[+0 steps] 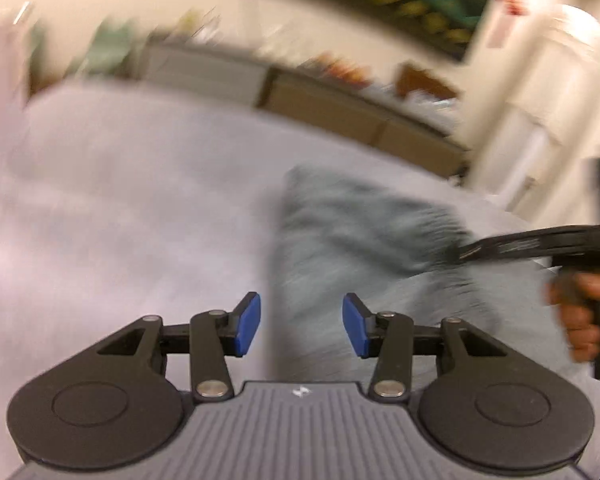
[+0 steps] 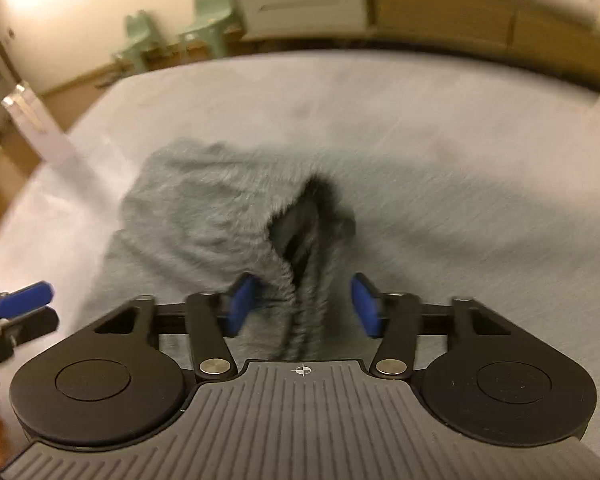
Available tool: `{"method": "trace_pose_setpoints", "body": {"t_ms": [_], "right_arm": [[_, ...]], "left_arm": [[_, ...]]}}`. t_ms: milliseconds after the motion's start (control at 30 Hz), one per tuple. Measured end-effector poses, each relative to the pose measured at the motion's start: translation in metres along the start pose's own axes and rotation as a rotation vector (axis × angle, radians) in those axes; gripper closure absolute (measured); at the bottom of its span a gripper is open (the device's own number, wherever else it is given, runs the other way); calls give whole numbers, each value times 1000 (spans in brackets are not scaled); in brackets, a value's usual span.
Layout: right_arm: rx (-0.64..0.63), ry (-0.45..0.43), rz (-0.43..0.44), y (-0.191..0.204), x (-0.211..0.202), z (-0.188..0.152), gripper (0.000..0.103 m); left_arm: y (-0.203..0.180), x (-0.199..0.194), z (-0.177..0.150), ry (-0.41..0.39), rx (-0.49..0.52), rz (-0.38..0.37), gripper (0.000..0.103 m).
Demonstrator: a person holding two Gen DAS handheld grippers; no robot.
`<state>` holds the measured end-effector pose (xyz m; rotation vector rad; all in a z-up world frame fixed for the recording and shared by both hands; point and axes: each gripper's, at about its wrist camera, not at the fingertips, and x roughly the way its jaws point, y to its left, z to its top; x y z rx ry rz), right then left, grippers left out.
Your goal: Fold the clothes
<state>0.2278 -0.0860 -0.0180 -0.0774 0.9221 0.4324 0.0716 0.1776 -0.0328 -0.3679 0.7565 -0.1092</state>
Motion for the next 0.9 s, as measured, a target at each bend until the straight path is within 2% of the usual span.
{"method": "trace_pose_setpoints", "body": {"t_ms": [100,133,200,267,333,367,400,467,500,567,600,733,800,833,867,900], "right_arm": [[-107,-158,-174,27,-33,13,40],[-146,-195,-186,41,-40,20,40],[-208,-214,-137,74,-42,37,39],[-273,-161,-62,107,-24,55,31],[-304,-96,-64,118,4,63,28],[-318,-64,-67,124,17,67,31],[-332,-32,-70,129,31,71,35],[-360,33,-76,139,59,79,89],[-374,65,-79,145,72,82,89],[-401,130,-85,155,100,90,98],[-392,128,-87,154,102,94,99],[-362,134,-90,145,115,99,98],[-332,107,-68,136,99,104,88],[-298,40,-66,125,73,103,73],[-262,-31,-65,113,46,102,63],[-226,-101,-65,101,19,100,63]], "left_arm": [[9,5,-4,58,-74,-57,58],[9,7,-6,72,-88,-79,58],[7,13,-6,87,-90,-108,58],[4,16,-8,88,-82,-107,58],[4,20,-8,97,-76,-103,63],[3,24,-7,103,-72,-97,73],[3,26,-7,109,-67,-93,80],[1,24,-9,118,-25,-83,83],[-2,24,-11,120,4,-75,84],[-6,24,-12,122,47,-61,84],[-7,23,-11,126,56,-57,84],[-8,18,-9,125,72,-51,84],[-12,7,-5,83,99,-43,85],[-12,-1,-3,44,102,-52,84],[-13,-8,-1,9,105,-60,84],[-14,-11,1,-9,109,-68,84]]}}
